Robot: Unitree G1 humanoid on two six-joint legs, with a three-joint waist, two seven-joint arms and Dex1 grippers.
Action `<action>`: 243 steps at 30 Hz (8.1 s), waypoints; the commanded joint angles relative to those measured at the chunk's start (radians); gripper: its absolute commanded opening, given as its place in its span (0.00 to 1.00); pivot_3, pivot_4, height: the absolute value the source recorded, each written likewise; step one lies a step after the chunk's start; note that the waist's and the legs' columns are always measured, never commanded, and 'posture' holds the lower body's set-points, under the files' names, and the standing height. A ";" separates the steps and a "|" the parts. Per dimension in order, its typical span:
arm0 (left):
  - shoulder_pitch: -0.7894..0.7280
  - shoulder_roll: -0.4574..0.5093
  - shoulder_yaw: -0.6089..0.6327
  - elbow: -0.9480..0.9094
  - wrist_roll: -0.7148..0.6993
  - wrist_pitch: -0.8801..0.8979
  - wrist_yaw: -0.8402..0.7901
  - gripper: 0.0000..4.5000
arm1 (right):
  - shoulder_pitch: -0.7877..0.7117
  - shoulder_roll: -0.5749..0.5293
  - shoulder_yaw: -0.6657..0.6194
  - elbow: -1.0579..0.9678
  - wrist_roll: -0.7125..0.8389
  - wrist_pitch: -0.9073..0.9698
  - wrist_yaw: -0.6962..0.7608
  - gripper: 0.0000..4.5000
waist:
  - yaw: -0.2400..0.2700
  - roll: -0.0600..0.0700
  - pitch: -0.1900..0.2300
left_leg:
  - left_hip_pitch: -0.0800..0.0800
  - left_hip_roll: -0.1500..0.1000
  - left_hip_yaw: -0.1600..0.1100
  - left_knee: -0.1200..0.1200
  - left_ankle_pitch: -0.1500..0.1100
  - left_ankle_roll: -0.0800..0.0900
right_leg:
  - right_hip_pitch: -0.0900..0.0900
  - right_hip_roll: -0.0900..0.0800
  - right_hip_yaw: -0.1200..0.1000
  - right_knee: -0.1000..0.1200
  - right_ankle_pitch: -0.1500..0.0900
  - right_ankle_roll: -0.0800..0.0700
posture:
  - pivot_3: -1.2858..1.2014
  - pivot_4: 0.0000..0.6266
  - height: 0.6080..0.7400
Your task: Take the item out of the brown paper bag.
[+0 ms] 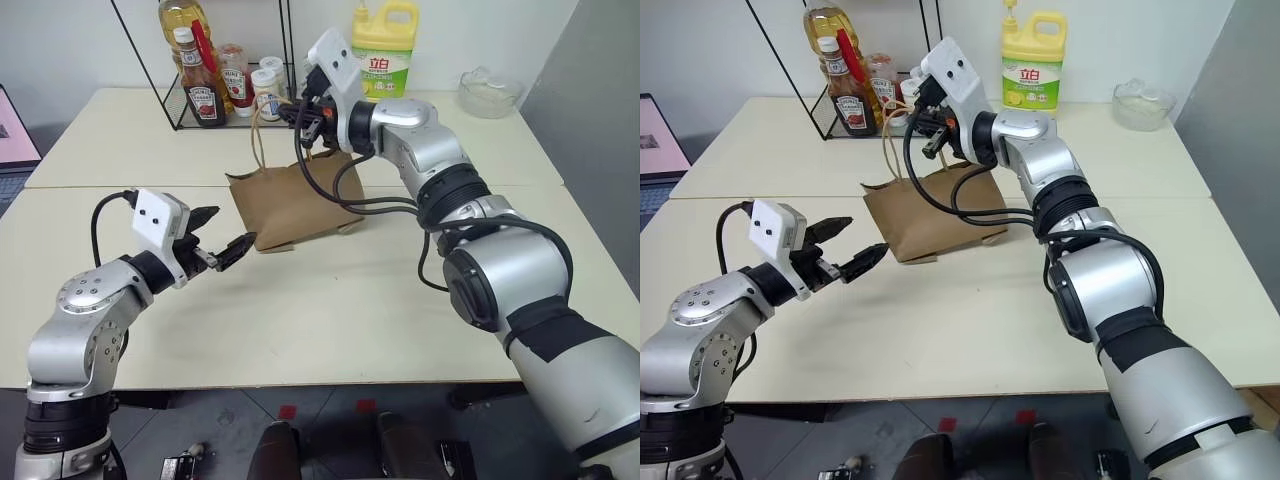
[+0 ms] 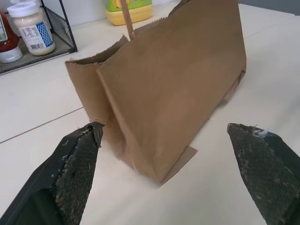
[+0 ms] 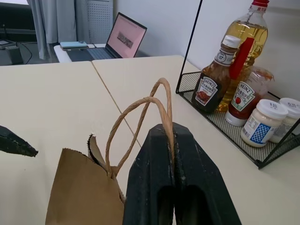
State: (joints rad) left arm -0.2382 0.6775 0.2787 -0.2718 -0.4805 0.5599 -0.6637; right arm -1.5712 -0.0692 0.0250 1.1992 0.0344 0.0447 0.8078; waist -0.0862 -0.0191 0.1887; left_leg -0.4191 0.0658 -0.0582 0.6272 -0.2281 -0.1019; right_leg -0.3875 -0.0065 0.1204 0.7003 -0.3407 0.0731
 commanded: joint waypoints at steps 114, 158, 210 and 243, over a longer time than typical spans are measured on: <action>-0.500 0.144 -0.454 0.487 0.394 -0.340 -0.935 0.00 | 1.161 -0.749 -0.276 -2.048 0.964 1.146 -0.268 0.61 | 0.030 -0.001 -0.001 | -0.006 -0.001 -0.022 0.003 0.003 0.004 | 0.008 0.000 -0.022 0.000 -0.001 -0.002 | 0.52 0.24 1.00; -0.544 -0.114 -0.682 0.562 0.493 -1.073 -0.821 0.87 | 1.440 -0.857 -0.215 -2.187 0.961 0.979 -0.338 0.61 | 0.054 -0.001 -0.001 | -0.002 -0.002 -0.023 0.004 0.003 0.005 | 0.015 0.000 -0.023 -0.002 -0.001 -0.002 | 0.52 0.24 1.00; -0.458 -0.130 -0.576 0.428 0.350 -0.675 -0.686 0.00 | 1.434 -0.696 0.332 -1.533 -0.353 -0.565 -0.122 0.61 | 0.054 -0.001 -0.001 | 0.004 -0.002 -0.022 0.005 0.005 0.003 | 0.020 0.000 -0.023 -0.002 -0.001 -0.002 | 0.52 0.24 1.00; -0.446 -0.107 -0.534 0.399 0.325 -0.629 -0.667 0.00 | 1.391 -0.580 0.432 -1.340 -0.486 -0.524 -0.074 0.01 | 0.054 -0.001 -0.001 | 0.004 -0.002 -0.022 0.005 0.004 0.005 | 0.019 0.000 -0.023 -0.002 -0.001 -0.002 | 0.52 0.24 1.00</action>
State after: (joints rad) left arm -0.6783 0.5653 -0.2997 0.1539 -0.1216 -0.0841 -1.3509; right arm -0.1968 -0.6378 0.4444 -0.1394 -0.4573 -0.4883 0.7035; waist -0.0323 -0.0199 0.1878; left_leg -0.4149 0.0636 -0.0807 0.6320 -0.2241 -0.0974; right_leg -0.3679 -0.0070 0.0974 0.6988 -0.3416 0.0711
